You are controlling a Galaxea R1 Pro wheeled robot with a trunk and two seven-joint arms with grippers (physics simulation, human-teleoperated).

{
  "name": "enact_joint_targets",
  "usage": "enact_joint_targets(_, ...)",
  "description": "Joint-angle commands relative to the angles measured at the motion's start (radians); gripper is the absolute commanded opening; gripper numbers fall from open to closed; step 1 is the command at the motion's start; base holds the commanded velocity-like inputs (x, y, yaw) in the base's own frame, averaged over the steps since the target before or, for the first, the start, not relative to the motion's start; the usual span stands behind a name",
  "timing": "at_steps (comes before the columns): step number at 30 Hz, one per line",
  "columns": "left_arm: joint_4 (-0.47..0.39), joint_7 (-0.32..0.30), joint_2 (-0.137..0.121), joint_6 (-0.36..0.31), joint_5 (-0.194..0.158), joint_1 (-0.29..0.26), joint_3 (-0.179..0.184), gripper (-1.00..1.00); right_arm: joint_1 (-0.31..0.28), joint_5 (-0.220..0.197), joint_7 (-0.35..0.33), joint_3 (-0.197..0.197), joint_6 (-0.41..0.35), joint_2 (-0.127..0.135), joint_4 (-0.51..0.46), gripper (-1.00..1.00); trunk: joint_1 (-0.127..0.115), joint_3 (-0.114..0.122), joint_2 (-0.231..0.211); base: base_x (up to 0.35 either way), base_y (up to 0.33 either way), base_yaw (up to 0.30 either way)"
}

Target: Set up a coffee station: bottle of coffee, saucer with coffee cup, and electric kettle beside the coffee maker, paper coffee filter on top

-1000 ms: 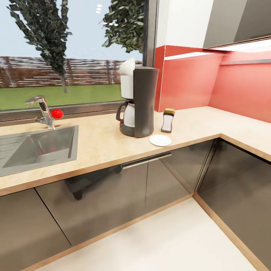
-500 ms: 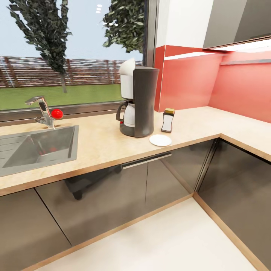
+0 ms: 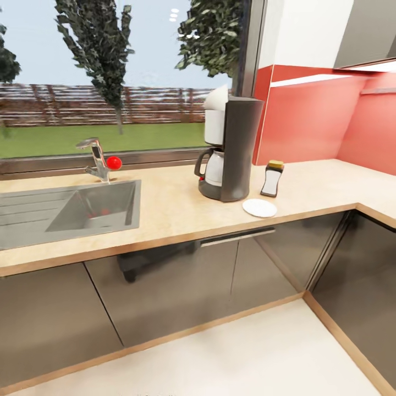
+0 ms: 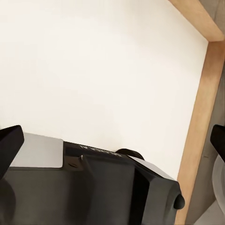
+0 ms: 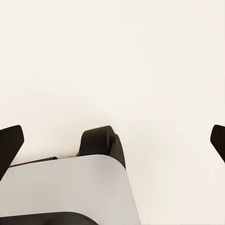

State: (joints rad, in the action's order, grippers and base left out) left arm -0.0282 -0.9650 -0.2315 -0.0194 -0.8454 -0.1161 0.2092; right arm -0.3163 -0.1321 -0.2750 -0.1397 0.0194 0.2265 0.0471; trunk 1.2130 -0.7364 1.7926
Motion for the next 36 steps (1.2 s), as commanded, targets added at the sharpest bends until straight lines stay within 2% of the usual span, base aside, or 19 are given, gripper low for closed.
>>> enact_joint_targets(1, 0.001, -0.003, 0.000, -0.002, -0.009, -0.001, 0.008, 1.00, -0.001, -0.011, -0.006, -0.003, 0.002, 0.001, 0.003, 1.00, 0.000, -0.001, 0.000, 0.000, 0.000, 0.272)
enact_joint_targets(23, 0.001, -0.002, 0.000, -0.002, -0.009, -0.001, 0.009, 1.00, -0.001, -0.011, -0.006, -0.003, 0.004, 0.001, 0.003, 1.00, 0.000, -0.001, 0.000, 0.000, 0.000, 0.273)
enact_joint_targets(28, 0.001, 0.050, 0.001, -0.002, -0.009, -0.001, 0.010, 1.00, -0.001, -0.011, -0.006, -0.003, 0.004, 0.001, 0.003, 1.00, 0.000, -0.001, 0.000, 0.000, 0.000, 0.276)
enact_joint_targets(32, 0.001, 0.056, 0.004, -0.001, -0.009, -0.001, 0.010, 1.00, -0.001, -0.011, -0.006, -0.003, 0.004, 0.001, 0.003, 1.00, 0.000, -0.001, 0.000, 0.000, 0.000, 0.277)
enact_joint_targets(33, 0.000, 0.059, 0.012, 0.000, -0.010, -0.001, 0.010, 1.00, -0.001, -0.011, -0.006, -0.003, 0.004, 0.001, -0.001, 1.00, 0.000, -0.001, 0.000, 0.000, 0.000, 0.279)
enact_joint_targets(36, -0.001, 0.083, 0.026, 0.001, -0.012, -0.001, -0.018, 1.00, -0.001, -0.011, -0.006, -0.003, 0.004, 0.001, -0.033, 1.00, 0.000, -0.001, 0.000, 0.000, 0.000, 0.279)
